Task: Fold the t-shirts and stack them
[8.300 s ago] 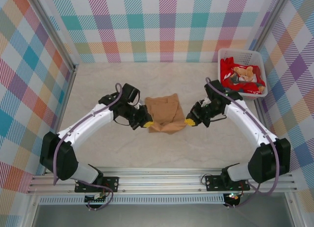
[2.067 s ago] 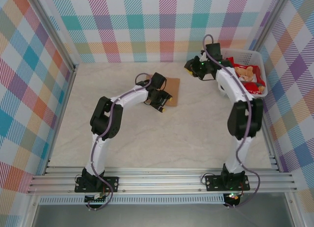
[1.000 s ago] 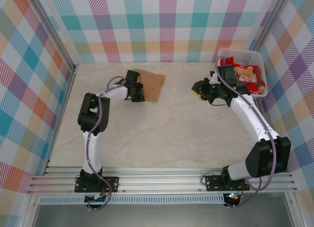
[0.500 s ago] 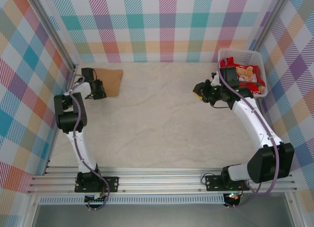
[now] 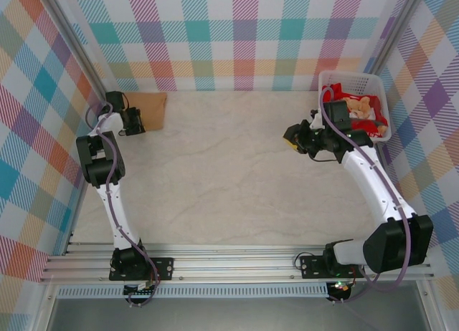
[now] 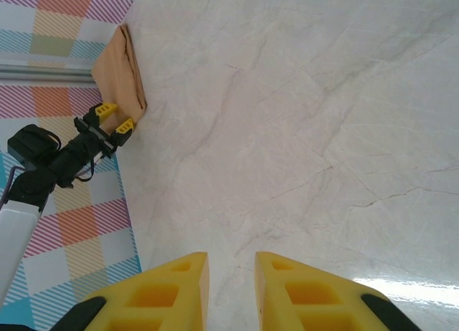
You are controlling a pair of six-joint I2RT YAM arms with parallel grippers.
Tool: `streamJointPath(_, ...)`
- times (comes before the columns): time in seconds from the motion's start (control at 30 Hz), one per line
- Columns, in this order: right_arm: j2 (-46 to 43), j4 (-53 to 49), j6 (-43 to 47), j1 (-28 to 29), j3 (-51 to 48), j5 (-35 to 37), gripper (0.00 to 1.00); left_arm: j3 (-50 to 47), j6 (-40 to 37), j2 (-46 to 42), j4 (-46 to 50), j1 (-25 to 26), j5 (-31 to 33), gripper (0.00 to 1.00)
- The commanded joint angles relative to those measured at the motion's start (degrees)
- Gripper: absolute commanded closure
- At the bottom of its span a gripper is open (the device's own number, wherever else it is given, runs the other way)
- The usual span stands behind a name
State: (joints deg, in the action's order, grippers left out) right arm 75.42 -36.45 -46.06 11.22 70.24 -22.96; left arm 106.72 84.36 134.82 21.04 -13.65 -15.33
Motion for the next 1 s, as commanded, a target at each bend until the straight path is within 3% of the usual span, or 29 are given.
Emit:
streamJointPath(0.0, -1.7, -1.09, -0.07, 0.46, -0.36, 0.33, 0.76, -1.47, -0.1, -3.32, 2.77, 0.59, -0.49, 0.49)
streamJointPath(0.13, -2.09, -0.34, 0.63, 0.75, -0.36, 0.53, 0.76, 0.23, 0.0, -9.07, 3.3, 1.81, -1.78, 0.42)
streamJointPath(0.23, -3.05, -0.19, 2.14, 0.73, -0.06, 1.85, 0.69, 1.43, -3.97, -14.54, 6.05, 2.48, -1.54, 0.37)
streamJointPath(0.3, -4.1, 0.11, 3.44, 0.72, 0.21, 2.93, 0.53, 2.0, -9.53, -19.25, 9.21, 3.21, -0.93, 0.26)
streamJointPath(0.33, -4.66, 0.47, 3.8, 0.73, 0.21, 3.31, 0.45, 1.88, -12.36, -21.65, 10.88, 3.6, -0.18, 0.04)
streamJointPath(0.37, -5.39, 1.32, 4.08, 0.67, 0.16, 3.27, 0.27, 1.48, -15.6, -24.45, 12.51, 4.08, 0.96, 0.0)
streamJointPath(0.4, -6.27, 3.34, 4.49, 0.64, -0.01, 2.27, 0.01, 0.83, -20.17, -27.48, 14.17, 4.92, 2.77, 0.0)
streamJointPath(0.63, -10.68, 6.79, 1.45, 0.62, 0.9, 3.24, 0.0, -13.2, -37.93, -47.64, 20.22, 7.94, 9.85, 0.0)
streamJointPath(0.77, -11.56, 3.15, 2.07, 0.62, 3.09, 5.03, 0.0, -21.55, -46.53, -58.28, 25.18, 8.38, 15.21, 0.0)
streamJointPath(0.87, -12.07, -3.84, 5.25, 0.8, 4.33, 11.75, 0.0, -32.0, -46.86, -69.75, 25.31, 11.07, 27.83, 0.0)
streamJointPath(0.9, -12.84, -6.41, 5.81, 0.9, 3.49, 17.25, 0.0, -37.54, -46.57, -74.42, 22.73, 12.89, 34.45, 0.0)
streamJointPath(0.97, -15.98, -4.25, 10.61, 0.89, -2.93, 25.81, 0.0, -50.74, -49.38, -82.93, 14.22, 15.03, 41.02, 0.0)
